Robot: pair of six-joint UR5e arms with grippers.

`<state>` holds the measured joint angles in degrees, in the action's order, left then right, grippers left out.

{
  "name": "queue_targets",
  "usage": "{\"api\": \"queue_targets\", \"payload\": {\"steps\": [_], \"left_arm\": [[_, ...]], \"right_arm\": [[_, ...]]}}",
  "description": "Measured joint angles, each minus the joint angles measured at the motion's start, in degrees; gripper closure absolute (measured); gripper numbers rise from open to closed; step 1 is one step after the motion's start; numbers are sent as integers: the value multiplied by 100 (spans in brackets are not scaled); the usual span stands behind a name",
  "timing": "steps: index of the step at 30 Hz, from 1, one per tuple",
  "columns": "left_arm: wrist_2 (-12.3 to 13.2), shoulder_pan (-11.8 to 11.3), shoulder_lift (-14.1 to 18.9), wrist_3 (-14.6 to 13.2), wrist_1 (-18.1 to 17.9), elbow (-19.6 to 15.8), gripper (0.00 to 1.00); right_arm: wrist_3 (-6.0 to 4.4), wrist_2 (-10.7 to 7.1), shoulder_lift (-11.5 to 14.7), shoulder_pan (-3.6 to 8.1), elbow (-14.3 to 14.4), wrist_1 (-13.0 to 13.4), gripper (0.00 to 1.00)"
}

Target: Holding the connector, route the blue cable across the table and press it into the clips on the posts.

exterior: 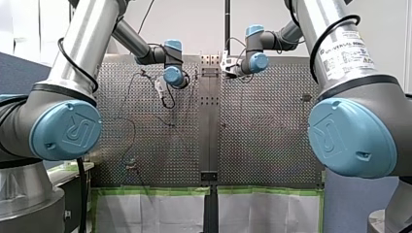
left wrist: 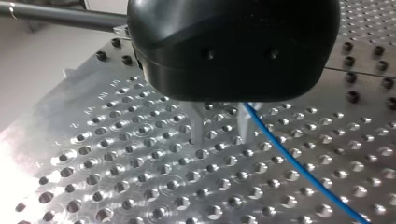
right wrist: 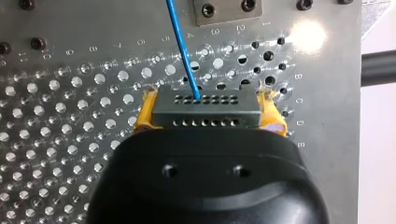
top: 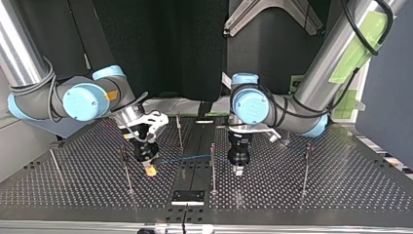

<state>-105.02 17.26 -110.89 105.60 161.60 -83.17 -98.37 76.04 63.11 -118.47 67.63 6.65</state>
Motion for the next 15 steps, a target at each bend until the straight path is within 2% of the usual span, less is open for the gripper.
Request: {"api": "queue_targets", "payload": {"steps": [1,2,3,7,11,15], "left_arm": [[-48,15,6,-26,54,-1,5],[-84,27,14,-50,91,-2,5],[-122,39,24,-79,128,-2,0],[-319,104,133,-208,327,-34,0],[-504,178,312,-219,530,-160,0],[-513,291,506,-209,730,-300,0]], "right_arm": [[4,0,0,2,0,-1,100],[9,0,0,6,0,-6,100],[11,0,1,8,0,-10,100],[17,2,7,11,1,-26,100],[18,7,16,22,2,-43,100],[18,9,27,23,2,-58,100]]}}
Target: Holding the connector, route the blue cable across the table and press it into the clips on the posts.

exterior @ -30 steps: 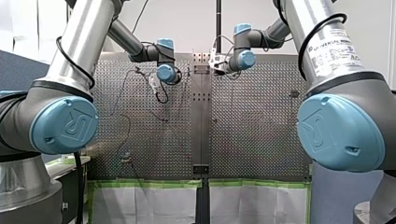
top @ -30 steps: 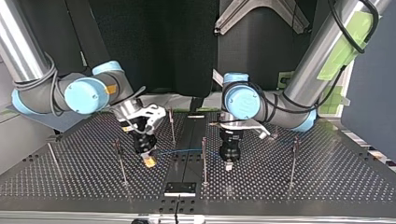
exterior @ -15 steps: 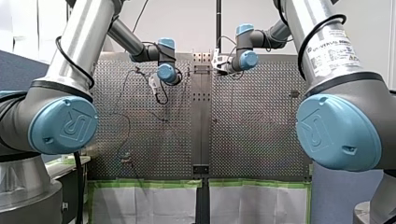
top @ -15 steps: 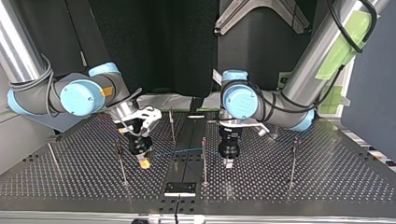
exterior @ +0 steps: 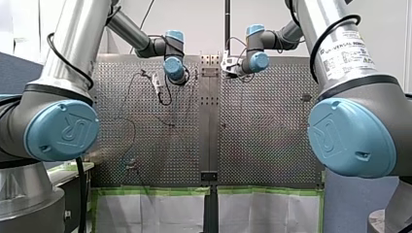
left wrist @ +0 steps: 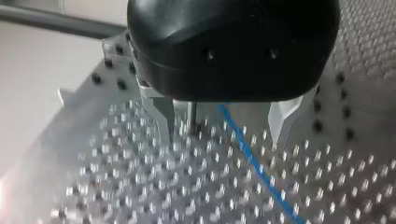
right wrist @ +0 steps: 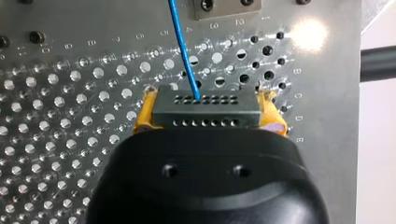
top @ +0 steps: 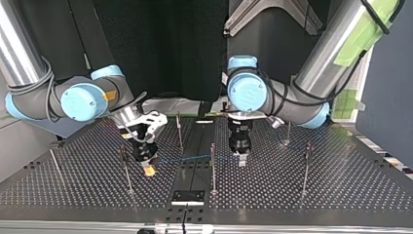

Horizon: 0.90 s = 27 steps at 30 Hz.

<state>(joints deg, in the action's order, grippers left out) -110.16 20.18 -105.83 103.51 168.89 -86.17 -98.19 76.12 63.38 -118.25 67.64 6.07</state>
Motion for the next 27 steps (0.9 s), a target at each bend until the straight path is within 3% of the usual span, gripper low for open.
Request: {"api": "queue_targets", "payload": {"steps": [6,20,27], "left_arm": [[-127,255,210,21,278,-70,0],[-752,921,638,-40,867,-82,0],[-598,1218,802,-157,765,-82,0]], "right_arm": [[0,0,11,4,0,-38,100],[-3,8,21,59,0,-104,100],[-13,16,22,70,0,-105,100]]}}
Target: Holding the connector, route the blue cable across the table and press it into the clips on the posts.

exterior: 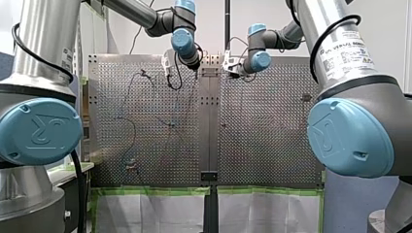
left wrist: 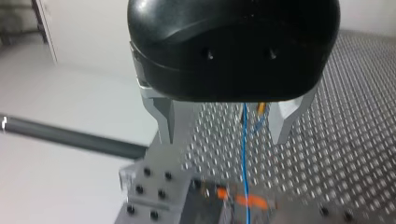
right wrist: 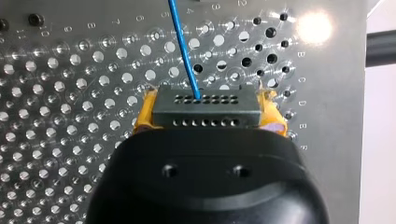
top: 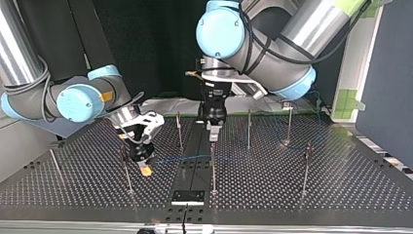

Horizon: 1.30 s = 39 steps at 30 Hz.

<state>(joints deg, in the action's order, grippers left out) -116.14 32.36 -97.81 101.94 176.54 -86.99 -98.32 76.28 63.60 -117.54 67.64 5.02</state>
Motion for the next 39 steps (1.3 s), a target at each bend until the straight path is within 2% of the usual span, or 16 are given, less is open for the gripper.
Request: {"api": "queue_targets", "payload": {"steps": [3,9,16,25,31,39], "left_arm": [[66,84,-22,-17,-78,11,0],[-6,239,-240,-65,-112,175,0],[-163,312,-586,-143,159,520,0],[-237,298,-1055,-167,192,1013,0],[-248,266,-1257,-175,236,1355,0],[-378,248,-1613,-229,257,1731,0]], "right_arm": [[-7,1,0,2,0,0,100],[-12,8,0,2,0,6,100],[-20,11,0,2,1,6,100],[-22,11,0,2,1,13,100],[-21,11,0,3,0,17,100],[-22,11,0,4,0,7,100]]}}
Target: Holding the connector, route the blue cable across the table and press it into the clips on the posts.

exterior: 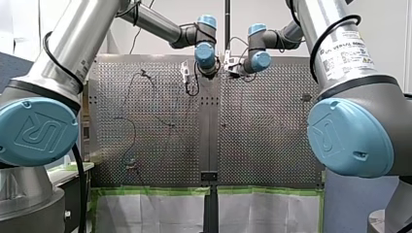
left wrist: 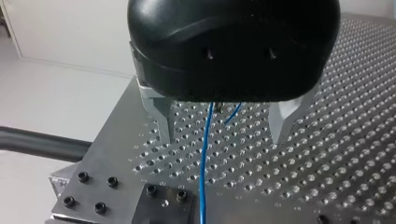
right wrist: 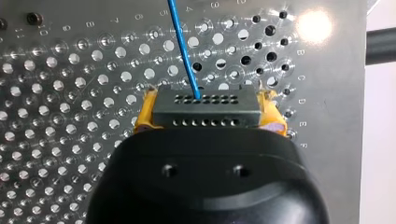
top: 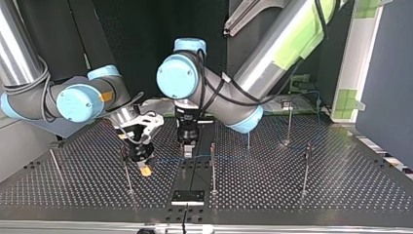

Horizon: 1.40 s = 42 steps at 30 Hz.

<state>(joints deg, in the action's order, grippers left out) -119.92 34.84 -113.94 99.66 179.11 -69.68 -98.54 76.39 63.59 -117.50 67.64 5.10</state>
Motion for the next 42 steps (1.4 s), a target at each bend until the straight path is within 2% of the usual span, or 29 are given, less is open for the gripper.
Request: {"api": "queue_targets", "payload": {"steps": [10,17,21,28,36,41,42], "left_arm": [[-68,-97,-186,-10,-415,473,0],[132,-158,-450,-16,-271,623,0],[165,-184,-661,-17,-257,672,0],[56,-231,-940,-49,-337,816,0],[-43,-252,-966,-86,-323,908,0],[-190,-225,-966,-106,-318,912,0],[-220,-219,-966,-112,-319,913,3]], "right_arm": [[1,0,-2,9,0,5,100],[1,0,-6,25,0,10,100],[3,0,-7,28,0,10,100],[3,1,-7,36,0,15,100],[0,8,-7,37,0,19,100],[0,7,-7,38,0,19,100],[0,7,-8,38,0,19,100]]}}
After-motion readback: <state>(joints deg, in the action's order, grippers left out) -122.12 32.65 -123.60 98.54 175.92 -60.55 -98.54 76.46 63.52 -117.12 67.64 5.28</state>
